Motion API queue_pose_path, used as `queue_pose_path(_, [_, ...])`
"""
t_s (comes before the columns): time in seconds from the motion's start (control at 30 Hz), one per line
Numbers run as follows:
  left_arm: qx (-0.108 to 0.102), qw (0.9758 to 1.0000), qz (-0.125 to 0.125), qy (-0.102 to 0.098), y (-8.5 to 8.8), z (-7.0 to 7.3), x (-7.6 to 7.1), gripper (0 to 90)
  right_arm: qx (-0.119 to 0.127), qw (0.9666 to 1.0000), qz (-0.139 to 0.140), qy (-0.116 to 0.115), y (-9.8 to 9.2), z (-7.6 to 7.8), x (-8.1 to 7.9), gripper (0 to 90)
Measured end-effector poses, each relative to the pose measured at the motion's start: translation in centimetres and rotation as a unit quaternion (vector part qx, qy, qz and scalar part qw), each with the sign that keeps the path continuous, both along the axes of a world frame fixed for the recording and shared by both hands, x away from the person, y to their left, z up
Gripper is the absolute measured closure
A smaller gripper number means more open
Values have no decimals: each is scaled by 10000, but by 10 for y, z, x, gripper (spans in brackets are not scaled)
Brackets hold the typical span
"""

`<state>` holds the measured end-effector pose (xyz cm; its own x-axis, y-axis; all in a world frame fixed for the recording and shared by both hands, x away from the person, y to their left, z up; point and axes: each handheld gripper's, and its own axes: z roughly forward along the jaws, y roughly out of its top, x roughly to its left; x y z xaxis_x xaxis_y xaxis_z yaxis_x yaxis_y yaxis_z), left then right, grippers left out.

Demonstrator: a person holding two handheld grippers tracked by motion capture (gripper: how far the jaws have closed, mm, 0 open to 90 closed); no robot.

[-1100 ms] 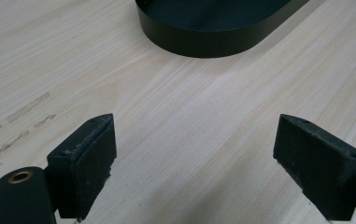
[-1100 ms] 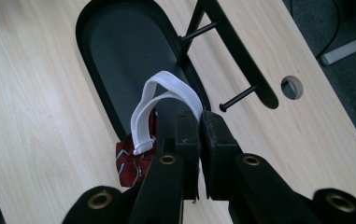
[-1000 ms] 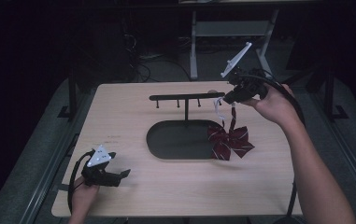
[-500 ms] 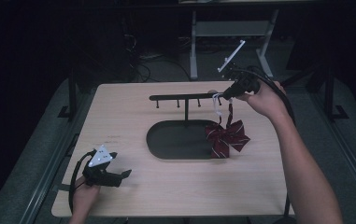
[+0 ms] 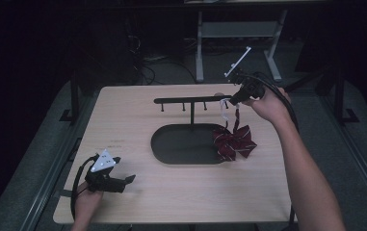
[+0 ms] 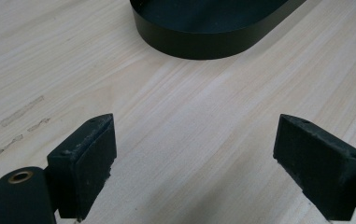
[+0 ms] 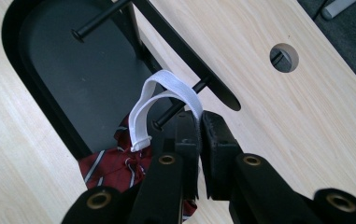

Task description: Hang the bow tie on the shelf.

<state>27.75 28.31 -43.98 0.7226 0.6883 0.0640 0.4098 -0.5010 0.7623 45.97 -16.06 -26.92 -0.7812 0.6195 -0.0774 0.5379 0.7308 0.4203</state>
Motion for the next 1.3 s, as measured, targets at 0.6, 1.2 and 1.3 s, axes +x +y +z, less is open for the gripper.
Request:
queue_pose_path(0.6, [-2,10000,-2,23,0,0,1,132,-1,10000,19,65,-1,-8,2,810])
queue_pose_path(1.2, [-63,10000,46,17,-1,-1,2,132,92,9998,136,74,-6,-11,-1,778])
queue_pose_path(1.3, [-70,10000,51,23,-1,-1,2,132,66,9998,130,98,-6,-11,-1,770])
